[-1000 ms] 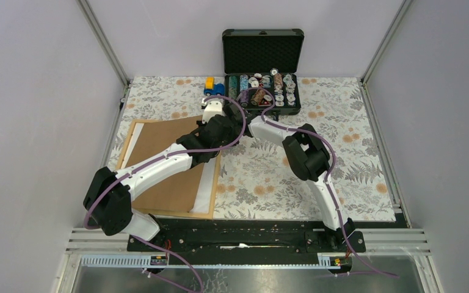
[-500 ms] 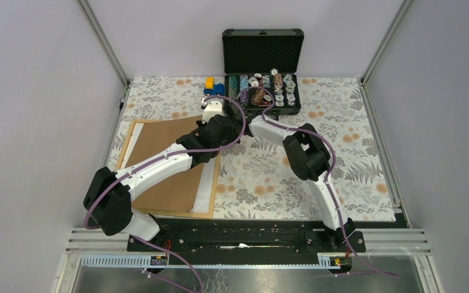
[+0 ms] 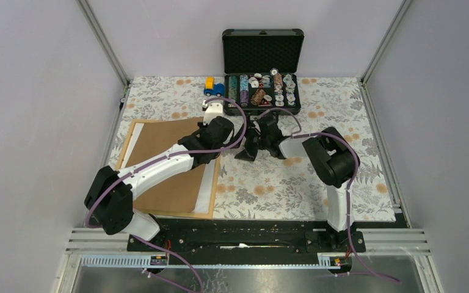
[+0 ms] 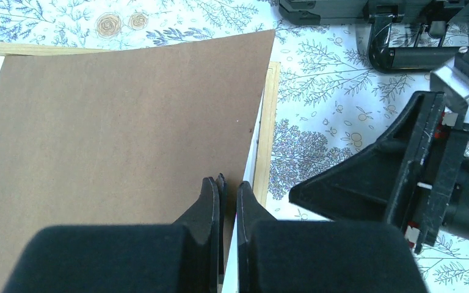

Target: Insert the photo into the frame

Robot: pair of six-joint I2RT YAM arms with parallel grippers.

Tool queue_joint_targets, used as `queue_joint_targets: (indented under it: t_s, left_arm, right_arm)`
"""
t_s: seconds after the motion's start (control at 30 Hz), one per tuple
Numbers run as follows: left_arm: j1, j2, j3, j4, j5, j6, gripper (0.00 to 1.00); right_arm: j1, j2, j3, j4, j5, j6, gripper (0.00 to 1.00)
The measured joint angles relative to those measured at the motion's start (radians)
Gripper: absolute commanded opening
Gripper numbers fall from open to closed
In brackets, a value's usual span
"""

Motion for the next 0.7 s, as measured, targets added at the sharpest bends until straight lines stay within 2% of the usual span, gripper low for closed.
queue_joint_targets:
  t_s: [0.1,0.23,0.47,0.5,0.57,0.63,0.7]
  left_arm:
    - [0.000,0.010,0.002,-0.002,0.001,-0.007,0.00]
    - [0.000,0.015,0.003,-0.007,0.004,-0.015,0.01]
    - [0.000,0.052,0.034,-0.052,0.024,-0.023,0.10]
    - [0.001,0.057,0.035,-0.055,0.030,-0.024,0.14]
    - [0.002,0.060,0.035,-0.076,0.041,-0.025,0.31]
    - [0.005,0.062,0.035,-0.095,0.068,-0.042,0.47]
    - [0.010,0.062,0.035,-0.109,0.114,-0.072,0.58]
  right_arm:
    - [-0.001,0.003,-0.064,0.173,-0.064,0.130,0.82]
    - [0.003,0.019,-0.041,0.365,-0.115,0.282,0.81]
    - [0.046,0.130,-0.054,0.795,-0.090,0.572,0.80]
    - [0.060,0.154,-0.061,0.851,-0.075,0.616,0.80]
    - [0.077,0.197,-0.066,0.922,-0.050,0.678,0.80]
    - [0.089,0.222,-0.066,0.948,-0.030,0.717,0.80]
    - [0.092,0.224,-0.065,0.950,-0.019,0.731,0.80]
